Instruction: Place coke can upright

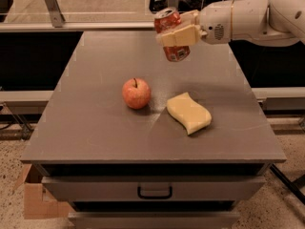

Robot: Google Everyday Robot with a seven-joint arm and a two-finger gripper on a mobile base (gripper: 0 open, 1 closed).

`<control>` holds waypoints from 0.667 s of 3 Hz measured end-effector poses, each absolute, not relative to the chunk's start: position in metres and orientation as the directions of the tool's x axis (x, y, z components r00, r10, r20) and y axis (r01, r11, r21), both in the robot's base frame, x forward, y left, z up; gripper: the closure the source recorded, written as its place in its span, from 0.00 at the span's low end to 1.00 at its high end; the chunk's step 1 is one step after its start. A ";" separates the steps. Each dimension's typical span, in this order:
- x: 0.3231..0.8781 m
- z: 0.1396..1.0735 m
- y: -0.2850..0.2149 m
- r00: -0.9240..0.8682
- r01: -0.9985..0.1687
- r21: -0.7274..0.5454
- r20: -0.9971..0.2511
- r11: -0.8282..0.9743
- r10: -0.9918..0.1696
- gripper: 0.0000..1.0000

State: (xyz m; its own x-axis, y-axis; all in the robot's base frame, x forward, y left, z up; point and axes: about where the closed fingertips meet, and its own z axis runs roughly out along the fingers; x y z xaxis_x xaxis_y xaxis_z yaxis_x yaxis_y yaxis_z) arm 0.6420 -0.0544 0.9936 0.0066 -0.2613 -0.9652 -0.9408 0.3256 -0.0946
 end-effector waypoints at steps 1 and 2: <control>0.655 0.978 -0.054 -0.004 -0.940 -0.066 -0.980 0.336 -0.201 1.00; 0.677 0.950 -0.056 -0.007 -0.950 -0.033 -0.992 0.309 -0.129 1.00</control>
Offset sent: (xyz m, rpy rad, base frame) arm 0.0524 -0.0114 -0.0639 0.1937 0.0342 0.0437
